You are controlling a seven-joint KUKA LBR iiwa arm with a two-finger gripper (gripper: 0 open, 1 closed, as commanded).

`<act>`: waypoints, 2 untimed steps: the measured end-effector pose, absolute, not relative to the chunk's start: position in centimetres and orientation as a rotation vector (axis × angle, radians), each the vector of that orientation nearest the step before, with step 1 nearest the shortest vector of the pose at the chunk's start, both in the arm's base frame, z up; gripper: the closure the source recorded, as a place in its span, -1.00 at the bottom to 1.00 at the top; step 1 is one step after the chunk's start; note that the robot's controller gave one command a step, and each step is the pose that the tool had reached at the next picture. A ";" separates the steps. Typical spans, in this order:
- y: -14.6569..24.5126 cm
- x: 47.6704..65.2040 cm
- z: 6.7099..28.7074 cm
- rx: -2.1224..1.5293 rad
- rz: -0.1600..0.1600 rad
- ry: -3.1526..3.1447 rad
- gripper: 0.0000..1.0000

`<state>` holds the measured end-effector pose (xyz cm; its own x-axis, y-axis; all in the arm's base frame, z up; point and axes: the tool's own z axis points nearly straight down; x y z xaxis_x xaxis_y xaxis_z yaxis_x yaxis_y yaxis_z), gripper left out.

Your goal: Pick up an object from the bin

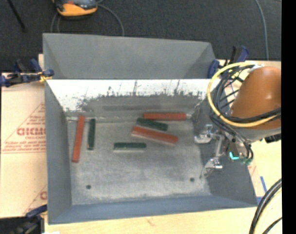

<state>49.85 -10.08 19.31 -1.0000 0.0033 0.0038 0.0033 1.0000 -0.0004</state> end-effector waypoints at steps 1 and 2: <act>-10.1 50.0 19.6 0.000 0.003 -3.145 -1.00; -8.7 54.4 15.8 0.062 0.008 -3.157 -1.00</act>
Offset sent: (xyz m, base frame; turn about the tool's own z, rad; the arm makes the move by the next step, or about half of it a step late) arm 0.0803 0.0328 -0.0819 -0.0824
